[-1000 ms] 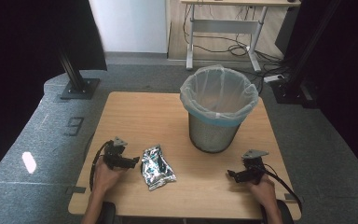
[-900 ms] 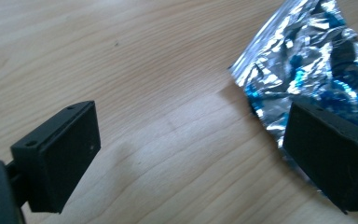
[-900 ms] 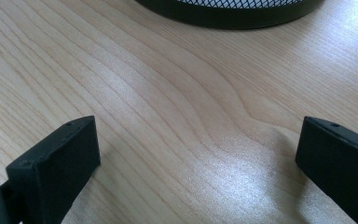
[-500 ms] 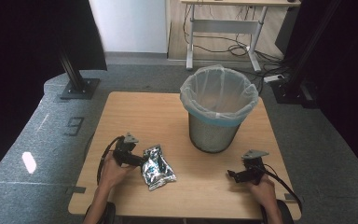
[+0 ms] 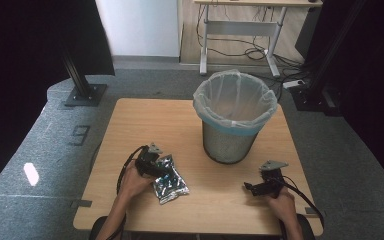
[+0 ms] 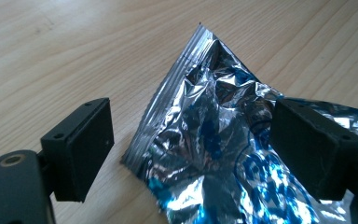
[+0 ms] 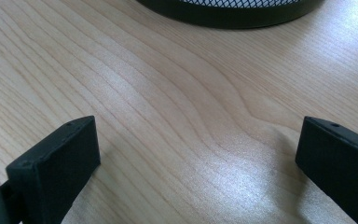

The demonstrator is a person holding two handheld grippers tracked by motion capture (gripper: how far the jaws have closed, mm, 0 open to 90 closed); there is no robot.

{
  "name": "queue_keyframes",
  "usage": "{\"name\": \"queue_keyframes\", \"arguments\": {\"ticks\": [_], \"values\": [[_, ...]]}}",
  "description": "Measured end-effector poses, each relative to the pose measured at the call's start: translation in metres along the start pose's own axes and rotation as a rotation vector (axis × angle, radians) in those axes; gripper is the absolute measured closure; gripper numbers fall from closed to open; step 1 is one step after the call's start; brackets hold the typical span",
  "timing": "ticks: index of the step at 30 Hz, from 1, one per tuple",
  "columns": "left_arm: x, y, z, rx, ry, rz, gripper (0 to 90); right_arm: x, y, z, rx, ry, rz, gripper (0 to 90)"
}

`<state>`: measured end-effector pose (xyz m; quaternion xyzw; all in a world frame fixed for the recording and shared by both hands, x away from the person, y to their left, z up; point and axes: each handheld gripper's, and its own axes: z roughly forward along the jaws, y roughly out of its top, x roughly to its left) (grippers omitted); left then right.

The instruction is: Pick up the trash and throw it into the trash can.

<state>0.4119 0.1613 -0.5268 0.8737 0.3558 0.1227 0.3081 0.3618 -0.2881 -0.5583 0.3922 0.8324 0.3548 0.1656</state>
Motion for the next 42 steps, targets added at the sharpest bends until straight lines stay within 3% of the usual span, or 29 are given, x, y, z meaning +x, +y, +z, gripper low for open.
{"name": "queue_keyframes", "arguments": {"ticks": [3, 9, 14, 17, 20, 21, 26, 27, 29, 33, 36, 42], "values": [[-0.001, -0.002, 0.012, 0.027, 0.001, 0.017, 14.4, 0.0, 0.0, 0.0, 0.0, 0.0, 0.0, 0.0], [0.0, -0.005, 0.014, -0.012, 0.0, 0.004, 16.4, 0.0, 0.0, 0.0, 0.0, -0.001, 0.0, 0.0], [-0.002, -0.007, 0.011, -0.05, 0.001, -0.002, 39.4, 0.0, 0.0, 0.0, 0.0, -0.001, 0.0, 0.0], [-0.001, -0.007, 0.011, -0.062, 0.0, -0.005, 47.6, 0.001, 0.0, 0.0, -0.001, -0.002, 0.001, 0.0], [0.0, -0.007, 0.01, -0.062, 0.006, -0.013, 58.4, 0.001, 0.0, 0.0, -0.001, -0.002, 0.001, 0.0], [0.001, -0.007, 0.01, -0.06, 0.012, -0.008, 66.4, 0.001, 0.0, 0.0, -0.001, -0.002, 0.001, 0.0], [-0.001, -0.005, 0.009, -0.046, 0.02, -0.005, 75.5, 0.001, 0.0, 0.0, -0.001, -0.001, 0.001, 0.0], [-0.002, -0.004, 0.009, -0.035, 0.022, 0.01, 83.1, 0.001, 0.0, 0.0, -0.001, -0.001, 0.001, 0.0], [-0.006, -0.001, 0.009, -0.016, 0.033, 0.027, 87.1, 0.001, 0.0, 0.0, -0.001, 0.0, 0.001, 0.0], [-0.005, 0.002, 0.009, 0.003, 0.023, 0.02, 88.0, 0.001, 0.0, 0.0, -0.001, 0.0, 0.0, 0.0], [0.0, 0.005, 0.007, 0.021, -0.022, -0.008, 88.4, 0.001, 0.0, 0.0, 0.0, 0.001, 0.0, 0.0], [0.003, 0.013, -0.002, 0.003, -0.044, -0.017, 88.4, 0.002, -0.001, -0.001, 0.0, 0.001, -0.001, 0.0]]}}
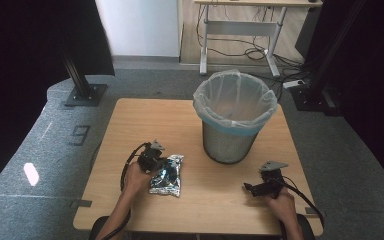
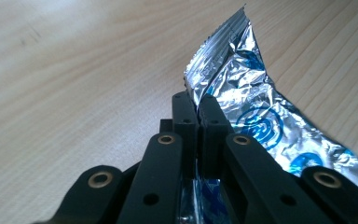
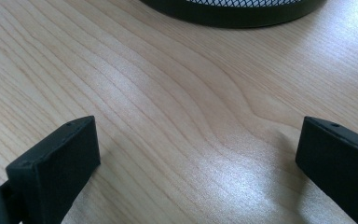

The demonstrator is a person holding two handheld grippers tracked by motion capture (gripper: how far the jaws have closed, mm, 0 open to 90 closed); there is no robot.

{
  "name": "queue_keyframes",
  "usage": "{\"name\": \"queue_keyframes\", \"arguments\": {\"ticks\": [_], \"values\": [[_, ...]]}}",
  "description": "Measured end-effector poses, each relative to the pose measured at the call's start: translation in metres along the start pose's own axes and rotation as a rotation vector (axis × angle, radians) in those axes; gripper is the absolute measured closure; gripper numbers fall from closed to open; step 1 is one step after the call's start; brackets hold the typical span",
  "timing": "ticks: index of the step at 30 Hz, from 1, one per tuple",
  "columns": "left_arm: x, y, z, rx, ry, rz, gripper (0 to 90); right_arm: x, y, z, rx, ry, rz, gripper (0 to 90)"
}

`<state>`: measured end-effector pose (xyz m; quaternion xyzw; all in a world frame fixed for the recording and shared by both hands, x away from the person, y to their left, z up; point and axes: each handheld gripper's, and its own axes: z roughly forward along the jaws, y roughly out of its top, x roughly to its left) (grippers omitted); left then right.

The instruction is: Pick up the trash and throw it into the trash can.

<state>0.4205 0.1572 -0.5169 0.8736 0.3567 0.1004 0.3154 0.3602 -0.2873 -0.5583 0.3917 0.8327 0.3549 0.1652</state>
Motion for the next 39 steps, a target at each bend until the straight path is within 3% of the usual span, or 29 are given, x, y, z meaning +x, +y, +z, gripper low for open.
{"name": "queue_keyframes", "arguments": {"ticks": [8, 19, 39], "values": [[0.008, 0.018, -0.023, -0.011, -0.009, 0.0, 88.3, 0.0, 0.0, 0.0, 0.0, 0.001, -0.002, 0.0], [0.01, 0.045, -0.048, 0.01, -0.008, 0.024, 87.8, 0.0, 0.0, 0.0, 0.002, 0.002, -0.002, 0.0], [0.018, 0.094, -0.105, 0.002, -0.037, -0.002, 87.5, 0.0, 0.0, 0.0, 0.001, 0.001, -0.003, 0.0]]}}
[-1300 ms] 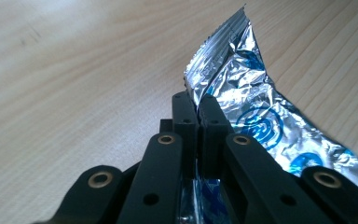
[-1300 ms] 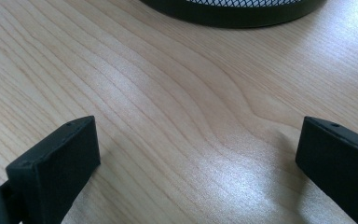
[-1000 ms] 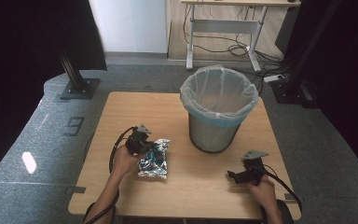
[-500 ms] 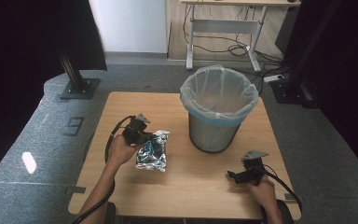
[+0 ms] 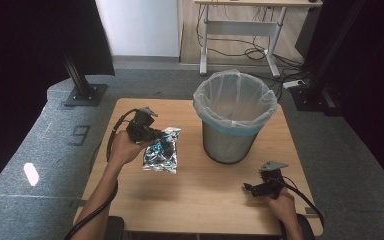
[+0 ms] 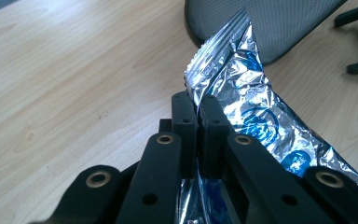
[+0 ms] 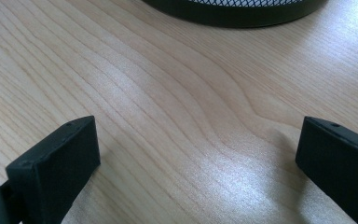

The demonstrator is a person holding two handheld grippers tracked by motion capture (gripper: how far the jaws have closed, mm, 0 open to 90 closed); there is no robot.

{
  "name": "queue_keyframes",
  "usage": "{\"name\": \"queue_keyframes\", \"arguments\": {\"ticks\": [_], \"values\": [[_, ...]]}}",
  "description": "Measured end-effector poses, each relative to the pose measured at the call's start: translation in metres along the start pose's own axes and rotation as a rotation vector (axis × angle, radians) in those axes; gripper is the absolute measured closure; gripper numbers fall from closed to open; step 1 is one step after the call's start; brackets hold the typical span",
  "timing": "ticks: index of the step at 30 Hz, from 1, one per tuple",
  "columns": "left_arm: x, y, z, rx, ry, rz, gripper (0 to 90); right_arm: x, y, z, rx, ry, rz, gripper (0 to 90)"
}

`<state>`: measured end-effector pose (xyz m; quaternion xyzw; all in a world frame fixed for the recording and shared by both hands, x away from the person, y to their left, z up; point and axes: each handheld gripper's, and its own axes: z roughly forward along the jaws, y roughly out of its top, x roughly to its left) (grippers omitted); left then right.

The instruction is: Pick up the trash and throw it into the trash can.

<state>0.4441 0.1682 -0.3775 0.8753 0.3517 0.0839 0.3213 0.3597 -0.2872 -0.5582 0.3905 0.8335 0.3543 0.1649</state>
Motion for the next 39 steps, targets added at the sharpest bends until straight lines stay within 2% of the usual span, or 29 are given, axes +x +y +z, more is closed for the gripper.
{"name": "queue_keyframes", "arguments": {"ticks": [6, 17, 27, 39], "values": [[-0.001, 0.019, -0.019, -0.011, -0.011, 0.002, 87.3, 0.0, 0.0, 0.0, 0.0, 0.001, 0.0, 0.0], [-0.004, 0.046, -0.043, -0.006, -0.001, 0.017, 87.0, 0.0, 0.0, 0.0, 0.001, 0.0, -0.002, 0.0], [-0.007, 0.069, -0.056, -0.006, -0.011, 0.028, 86.6, 0.0, 0.0, 0.0, 0.001, 0.001, -0.004, 0.0], [-0.019, 0.108, -0.071, -0.018, -0.008, 0.054, 87.4, 0.0, 0.0, 0.0, 0.0, 0.004, -0.005, 0.0]]}}
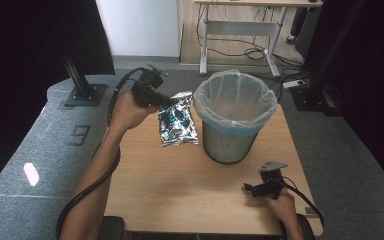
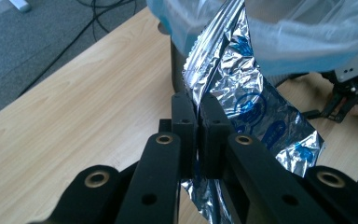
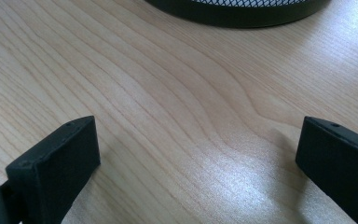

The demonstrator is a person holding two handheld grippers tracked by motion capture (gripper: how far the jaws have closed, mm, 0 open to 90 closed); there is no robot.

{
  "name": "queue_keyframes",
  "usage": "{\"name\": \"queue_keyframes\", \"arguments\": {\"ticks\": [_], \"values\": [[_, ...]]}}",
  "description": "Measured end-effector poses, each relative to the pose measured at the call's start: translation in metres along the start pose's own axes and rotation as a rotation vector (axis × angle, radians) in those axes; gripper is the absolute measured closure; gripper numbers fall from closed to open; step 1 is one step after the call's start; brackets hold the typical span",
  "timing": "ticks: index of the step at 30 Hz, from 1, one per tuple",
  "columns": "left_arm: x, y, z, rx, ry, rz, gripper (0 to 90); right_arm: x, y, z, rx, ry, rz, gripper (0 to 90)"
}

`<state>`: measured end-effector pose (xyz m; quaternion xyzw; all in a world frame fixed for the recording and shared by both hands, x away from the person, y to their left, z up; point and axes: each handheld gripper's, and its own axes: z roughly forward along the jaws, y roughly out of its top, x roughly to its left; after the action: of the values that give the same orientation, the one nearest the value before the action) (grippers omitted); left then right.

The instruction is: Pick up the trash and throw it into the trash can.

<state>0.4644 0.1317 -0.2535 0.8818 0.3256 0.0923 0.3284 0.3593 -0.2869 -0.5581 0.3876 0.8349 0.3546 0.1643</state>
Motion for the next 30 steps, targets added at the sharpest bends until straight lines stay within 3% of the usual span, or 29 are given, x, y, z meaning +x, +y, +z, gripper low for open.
{"name": "queue_keyframes", "arguments": {"ticks": [7, 17, 30], "values": [[-0.001, 0.018, -0.006, -0.027, -0.027, -0.011, 88.3, 0.0, 0.0, 0.0, 0.0, 0.001, 0.0, 0.0], [-0.01, 0.05, -0.014, -0.048, -0.028, 0.007, 89.1, 0.0, 0.0, 0.0, 0.0, 0.004, -0.001, 0.0], [-0.019, 0.085, -0.009, -0.07, -0.028, 0.014, 89.4, 0.0, 0.0, 0.0, -0.002, 0.006, -0.002, 0.0]]}}
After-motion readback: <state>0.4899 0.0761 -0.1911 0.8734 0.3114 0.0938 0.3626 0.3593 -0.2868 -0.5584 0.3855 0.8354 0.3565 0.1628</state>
